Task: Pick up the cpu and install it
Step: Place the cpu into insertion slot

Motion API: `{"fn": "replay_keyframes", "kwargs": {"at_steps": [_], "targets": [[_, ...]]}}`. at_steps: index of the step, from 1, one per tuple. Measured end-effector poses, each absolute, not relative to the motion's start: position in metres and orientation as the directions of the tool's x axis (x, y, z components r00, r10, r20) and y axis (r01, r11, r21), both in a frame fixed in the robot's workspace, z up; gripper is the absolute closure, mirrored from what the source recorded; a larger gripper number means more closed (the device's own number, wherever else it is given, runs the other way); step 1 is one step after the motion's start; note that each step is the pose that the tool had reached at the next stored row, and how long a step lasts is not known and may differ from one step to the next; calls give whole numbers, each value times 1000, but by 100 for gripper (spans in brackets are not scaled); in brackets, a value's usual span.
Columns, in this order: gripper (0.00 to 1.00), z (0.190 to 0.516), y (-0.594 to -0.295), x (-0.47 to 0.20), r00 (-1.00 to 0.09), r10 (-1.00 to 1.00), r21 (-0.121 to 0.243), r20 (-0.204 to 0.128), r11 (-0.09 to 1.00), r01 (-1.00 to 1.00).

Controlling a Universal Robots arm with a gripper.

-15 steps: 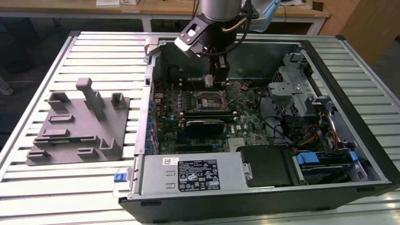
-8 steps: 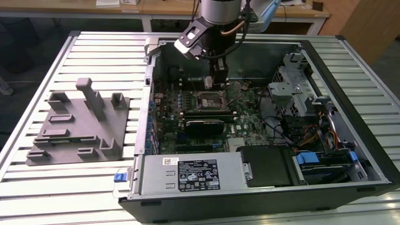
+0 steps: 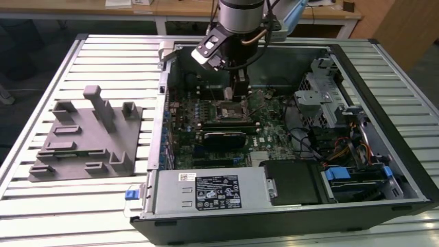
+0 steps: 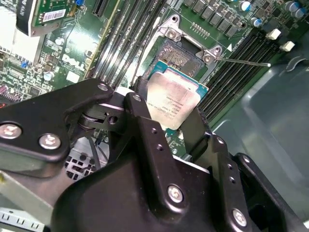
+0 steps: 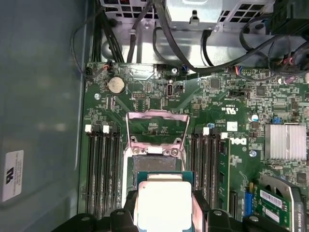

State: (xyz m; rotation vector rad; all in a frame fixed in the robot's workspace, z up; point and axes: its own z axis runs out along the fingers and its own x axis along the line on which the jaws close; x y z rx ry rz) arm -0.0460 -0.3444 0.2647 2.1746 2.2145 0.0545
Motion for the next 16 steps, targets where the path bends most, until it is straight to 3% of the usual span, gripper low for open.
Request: {"fn": "replay_keyframes", "kwargs": {"at_steps": [16], "targets": [[47, 244, -344, -46, -18, 1000, 51, -2, 18, 999]]}}
